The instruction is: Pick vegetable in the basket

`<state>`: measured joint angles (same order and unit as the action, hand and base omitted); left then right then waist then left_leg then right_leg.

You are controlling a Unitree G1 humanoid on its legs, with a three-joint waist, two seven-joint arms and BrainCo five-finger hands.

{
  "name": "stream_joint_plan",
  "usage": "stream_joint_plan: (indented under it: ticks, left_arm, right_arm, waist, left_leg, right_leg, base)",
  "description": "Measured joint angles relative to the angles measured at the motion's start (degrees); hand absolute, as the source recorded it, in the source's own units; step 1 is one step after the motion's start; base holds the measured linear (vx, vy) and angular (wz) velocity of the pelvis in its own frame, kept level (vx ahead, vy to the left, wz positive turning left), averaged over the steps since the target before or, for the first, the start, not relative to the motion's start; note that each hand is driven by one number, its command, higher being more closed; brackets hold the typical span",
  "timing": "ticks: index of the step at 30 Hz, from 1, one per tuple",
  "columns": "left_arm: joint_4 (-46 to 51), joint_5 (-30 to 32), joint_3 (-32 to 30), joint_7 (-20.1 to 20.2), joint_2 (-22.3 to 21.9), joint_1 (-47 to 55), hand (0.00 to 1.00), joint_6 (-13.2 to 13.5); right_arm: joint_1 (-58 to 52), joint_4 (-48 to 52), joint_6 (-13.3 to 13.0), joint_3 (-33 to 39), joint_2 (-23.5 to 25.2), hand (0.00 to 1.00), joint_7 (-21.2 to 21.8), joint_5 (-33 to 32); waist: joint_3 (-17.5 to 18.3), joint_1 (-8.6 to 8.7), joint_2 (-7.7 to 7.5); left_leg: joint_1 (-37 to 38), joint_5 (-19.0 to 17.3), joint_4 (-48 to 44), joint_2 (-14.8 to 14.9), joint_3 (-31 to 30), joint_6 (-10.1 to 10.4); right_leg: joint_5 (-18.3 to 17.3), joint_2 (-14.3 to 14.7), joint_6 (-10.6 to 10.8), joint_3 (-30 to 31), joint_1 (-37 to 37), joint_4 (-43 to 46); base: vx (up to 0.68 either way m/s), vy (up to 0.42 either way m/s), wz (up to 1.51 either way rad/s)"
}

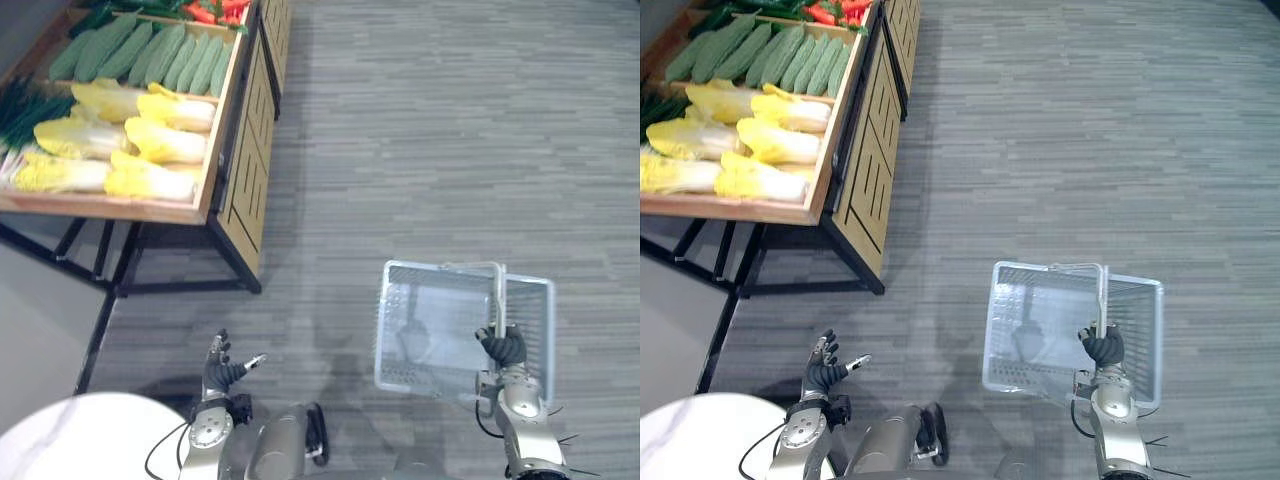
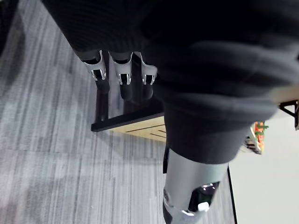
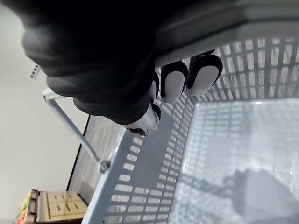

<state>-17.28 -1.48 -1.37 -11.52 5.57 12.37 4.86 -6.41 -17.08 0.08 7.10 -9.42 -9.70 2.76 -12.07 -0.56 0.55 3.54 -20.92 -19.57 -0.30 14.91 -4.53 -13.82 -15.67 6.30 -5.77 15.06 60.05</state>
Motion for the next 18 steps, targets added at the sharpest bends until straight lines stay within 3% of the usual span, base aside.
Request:
stream_joint_plan:
  ticks: [2,4,5,6,7,8,9,10,11,13,14,15,16,18]
  left_arm:
    - [-0.1,0.0,0.5,-0.1,0.7,-1.2,0.0,0.0]
    - [-0.3,0.0,0.4,-0.1,0.9,-2.2,0.0,0.0]
    - [-0.6,0.0,0.3,-0.1,0.9,-2.7,0.0,0.0]
    - [-0.8,0.0,0.0,-0.1,0.9,-2.9,0.0,0.1]
    - [-0.7,0.2,0.0,-0.1,1.4,-2.6,0.0,0.1]
    - [-1.1,0.4,0.1,-0.1,1.0,-2.6,0.0,0.0]
    - [-0.9,1.3,-0.2,-0.1,-0.1,-3.3,0.0,0.0]
    - [-0.6,1.4,-0.3,-0.2,-0.3,-4.0,0.0,0.1]
    - [0.0,2.2,-0.9,-0.1,-1.4,-4.8,0.0,0.7]
    - [0.8,2.2,-1.4,-0.2,-3.2,-4.0,0.0,0.7]
    - [1.6,2.2,-1.2,-0.2,-3.4,-3.4,0.0,0.9]
    - [4.7,2.4,-0.9,-0.3,-3.5,-1.5,0.0,0.9]
    - [6.4,2.6,-1.0,-0.9,-3.5,-0.6,0.0,0.8]
    - [9.5,4.0,-2.0,-2.1,-3.6,0.5,0.0,0.8]
  right_arm:
    - [0.3,0.0,0.0,-0.4,-0.1,1.0,0.1,0.1]
    - [0.9,0.1,-0.3,-0.2,-0.3,1.0,0.0,0.1]
    - [1.7,0.1,-0.3,0.1,-0.4,1.0,0.0,-0.1]
    - [1.7,0.1,-0.3,0.8,-0.5,1.0,0.0,-0.1]
    - [0.4,0.2,-0.9,1.1,-0.8,1.0,0.0,0.0]
    - [-0.1,0.1,-1.1,1.3,-1.6,1.0,0.0,0.1]
    - [1.2,-0.7,-1.0,1.9,-2.7,1.0,-0.1,0.1]
    - [1.7,-0.7,-1.0,2.3,-2.3,1.0,0.0,0.1]
    - [1.3,-0.6,-0.9,2.6,-1.5,1.0,0.0,0.1]
    - [0.2,-0.6,-0.8,2.3,-1.4,1.0,0.0,0.1]
    - [0.1,-0.6,-0.7,2.5,-1.1,1.0,-0.1,0.1]
    - [0.0,-0.5,-0.7,2.2,-0.6,1.0,-0.4,0.1]
    - [0.0,-0.1,-0.7,2.5,-0.6,1.0,-0.8,0.0]
    - [0.5,0.4,-0.9,4.0,-1.7,1.0,-1.4,0.0]
  waist:
    - [-0.1,1.09,0.95]
    - [-0.7,2.24,1.42]
    - [-1.0,2.99,1.38]
    - [-0.8,3.11,0.98]
    - [-0.3,3.48,-0.5]
    - [-0.4,3.82,0.15]
    - [-0.5,3.01,3.09]
    - [-0.6,2.9,3.12]
    - [-0.8,3.2,3.45]
    - [-1.4,2.39,3.75]
    - [-1.5,2.39,4.23]
    - [-2.0,1.3,4.47]
    - [-2.1,0.49,4.37]
    - [-2.3,-0.8,4.04]
  left_leg:
    - [5.5,0.0,5.0,1.3,-1.6,0.1]
    - [7.7,0.0,5.9,2.8,-2.8,0.1]
    - [9.2,0.0,5.9,3.4,-3.8,0.1]
    - [11.7,0.1,5.9,4.0,-4.5,2.5]
    - [14.2,-0.4,5.4,3.1,-6.4,4.9]
    - [15.5,-0.6,4.7,3.9,-8.2,5.3]
    - [14.8,3.2,1.5,6.4,-10.6,8.2]
    - [14.2,5.2,0.4,6.0,-12.4,9.0]
    - [13.2,15.1,-7.1,6.6,-13.8,10.1]
    - [8.3,24.6,-20.3,8.7,-14.8,14.7]
    - [5.0,23.5,-27.8,10.0,-14.2,15.5]
    - [-5.8,16.3,-43.8,14.4,-8.4,11.8]
    - [-10.2,12.3,-44.1,15.3,-5.0,10.1]
    - [-15.6,7.9,-33.7,15.1,-0.3,9.3]
  right_leg:
    - [-2.4,1.5,-3.8,-7.7,6.4,-4.6]
    - [-2.1,3.1,-4.6,-11.0,10.4,-13.0]
    - [0.7,5.0,-4.5,-11.5,12.0,-21.2]
    - [8.3,8.0,-4.7,-10.3,11.9,-36.1]
    - [21.0,9.5,-7.2,-7.0,10.0,-47.7]
    - [26.2,9.9,-8.5,-5.3,9.1,-46.8]
    - [21.1,11.9,-9.2,-5.4,9.6,-41.2]
    - [19.0,11.5,-9.5,-5.2,10.0,-38.7]
    - [12.8,11.1,-9.1,-6.7,6.7,-34.8]
    - [10.6,11.8,-8.9,-7.7,-0.3,-38.3]
    - [10.3,12.4,-9.0,-8.3,-2.8,-40.5]
    - [9.6,14.4,-9.6,-8.3,-10.7,-46.7]
    - [9.6,14.5,-9.3,-7.9,-14.3,-49.7]
    - [9.7,14.1,-7.6,-6.9,-18.0,-52.5]
  base:
    - [0.67,0.012,0.18]
    - [0.55,-0.083,0.42]
    - [0.79,-0.197,0.43]
    - [0.98,-0.273,0.51]
    - [0.61,-0.179,0.59]
    - [0.74,-0.21,0.31]
    - [0.55,-0.159,0.11]
    - [1.05,-0.325,0.17]
    - [0.62,-0.208,0.41]
    - [0.56,-0.129,0.34]
    - [0.74,-0.079,0.07]
    - [0.67,-0.03,-0.1]
    - [0.72,-0.018,-0.28]
    - [0.5,0.077,-0.32]
